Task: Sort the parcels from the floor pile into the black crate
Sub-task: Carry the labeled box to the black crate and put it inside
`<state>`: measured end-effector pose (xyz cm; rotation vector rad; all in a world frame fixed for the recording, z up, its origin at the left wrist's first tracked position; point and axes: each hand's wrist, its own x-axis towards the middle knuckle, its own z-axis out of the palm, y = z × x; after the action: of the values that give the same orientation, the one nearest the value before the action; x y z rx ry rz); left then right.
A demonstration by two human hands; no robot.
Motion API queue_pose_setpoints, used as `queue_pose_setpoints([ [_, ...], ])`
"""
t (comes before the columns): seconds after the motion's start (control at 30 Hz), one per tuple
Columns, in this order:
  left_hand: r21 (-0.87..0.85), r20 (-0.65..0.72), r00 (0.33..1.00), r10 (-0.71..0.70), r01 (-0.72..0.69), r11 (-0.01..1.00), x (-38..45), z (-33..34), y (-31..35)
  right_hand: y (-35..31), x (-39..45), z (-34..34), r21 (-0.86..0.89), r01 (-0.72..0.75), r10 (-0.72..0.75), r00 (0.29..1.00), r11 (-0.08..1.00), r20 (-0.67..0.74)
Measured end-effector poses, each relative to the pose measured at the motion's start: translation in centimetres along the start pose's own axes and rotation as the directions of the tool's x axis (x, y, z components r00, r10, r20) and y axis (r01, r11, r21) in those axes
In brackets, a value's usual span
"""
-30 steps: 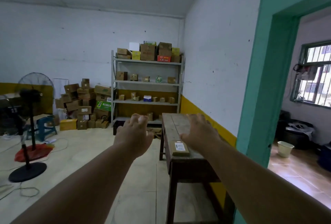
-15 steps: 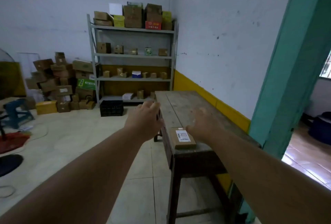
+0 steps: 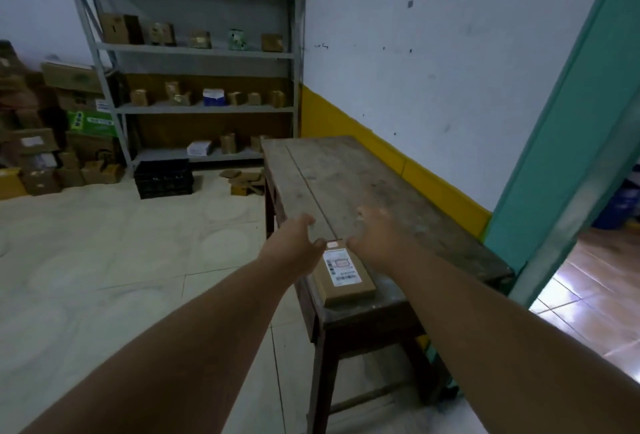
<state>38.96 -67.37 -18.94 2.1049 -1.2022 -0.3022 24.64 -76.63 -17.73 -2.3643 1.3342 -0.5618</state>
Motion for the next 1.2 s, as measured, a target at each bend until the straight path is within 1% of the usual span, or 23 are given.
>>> queue_pose_setpoints([
  [0.07,-0.046,0.067,0.995,-0.070,0.073,0.996,2.1,2.9,-1.7,2.0,2.7,2.4,-0.027,-0.023,0.025,0.997,0.999,0.075],
  [0.17,-0.011,0.138,0.984,-0.110,0.113,0.994,5.8,6.9,-4.0,5.1,6.6,6.0,-0.012,0.011,-0.009,0.982,1.000,0.188],
  [0.23,-0.011,0.167,0.969,-0.185,0.189,0.982,8.0,9.0,-5.1,7.2,9.0,8.1,0.012,-0.011,0.007,0.961,1.000,0.276],
  [0.27,-0.016,0.182,0.959,-0.219,0.226,0.974,8.9,9.9,-5.4,8.3,10.2,9.0,0.031,-0.043,0.031,0.946,0.999,0.322],
  [0.33,-0.010,0.227,0.933,-0.278,0.288,0.958,10.2,11.7,-6.2,10.2,12.0,10.6,0.101,-0.158,0.102,0.901,0.982,0.422],
  [0.4,-0.011,0.290,0.910,-0.296,0.313,0.950,11.4,13.0,-6.8,11.7,13.5,12.0,0.122,-0.221,0.135,0.863,0.968,0.488],
  [0.53,0.007,0.418,0.856,-0.303,0.330,0.944,13.6,14.9,-7.7,11.9,15.7,14.3,0.020,-0.271,0.210,0.789,0.962,0.577],
  [0.6,0.018,0.457,0.835,-0.307,0.336,0.942,14.4,15.9,-8.0,11.1,16.3,15.4,0.004,-0.314,0.258,0.786,0.949,0.561],
  [0.67,-0.046,0.430,0.830,-0.354,0.412,0.910,15.0,16.6,-8.4,9.9,16.8,16.5,0.015,-0.333,0.284,0.826,0.943,0.487],
  [0.73,-0.130,0.322,0.821,-0.471,0.531,0.837,15.8,15.9,-9.0,8.5,17.5,17.4,0.067,-0.350,0.298,0.872,0.935,0.388],
  [0.77,-0.179,0.254,0.803,-0.539,0.587,0.790,16.4,15.2,-9.6,7.7,18.0,17.8,0.096,-0.353,0.301,0.888,0.931,0.348],
  [0.8,-0.230,0.198,0.783,-0.589,0.622,0.749,17.0,14.4,-10.6,6.7,18.6,18.3,0.121,-0.350,0.298,0.901,0.929,0.316],
  [0.83,-0.287,0.154,0.775,-0.613,0.628,0.723,17.7,13.4,-11.6,5.7,19.3,18.8,0.147,-0.344,0.291,0.911,0.927,0.293],
  [0.87,-0.324,0.114,0.780,-0.615,0.614,0.720,18.4,12.3,-12.8,4.5,19.9,19.5,0.177,-0.334,0.277,0.918,0.926,0.283],
  [0.97,-0.360,-0.008,0.811,-0.584,0.543,0.759,20.7,8.2,-16.7,-0.5,22.1,22.0,0.260,-0.276,0.207,0.943,0.925,0.262],
  [1.03,-0.422,-0.041,0.817,-0.575,0.507,0.751,22.6,4.9,-19.3,-4.7,23.7,23.5,0.318,-0.240,0.174,0.960,0.917,0.221],
  [1.13,-0.509,-0.053,0.827,-0.559,0.459,0.728,25.6,-1.1,-22.9,-12.0,26.1,25.4,0.404,-0.121,0.080,0.990,0.907,0.117],
  [1.2,-0.518,-0.134,0.834,-0.535,0.401,0.755,27.5,-5.9,-25.3,-17.4,27.7,26.4,0.451,-0.038,0.014,0.998,0.892,0.057],
])
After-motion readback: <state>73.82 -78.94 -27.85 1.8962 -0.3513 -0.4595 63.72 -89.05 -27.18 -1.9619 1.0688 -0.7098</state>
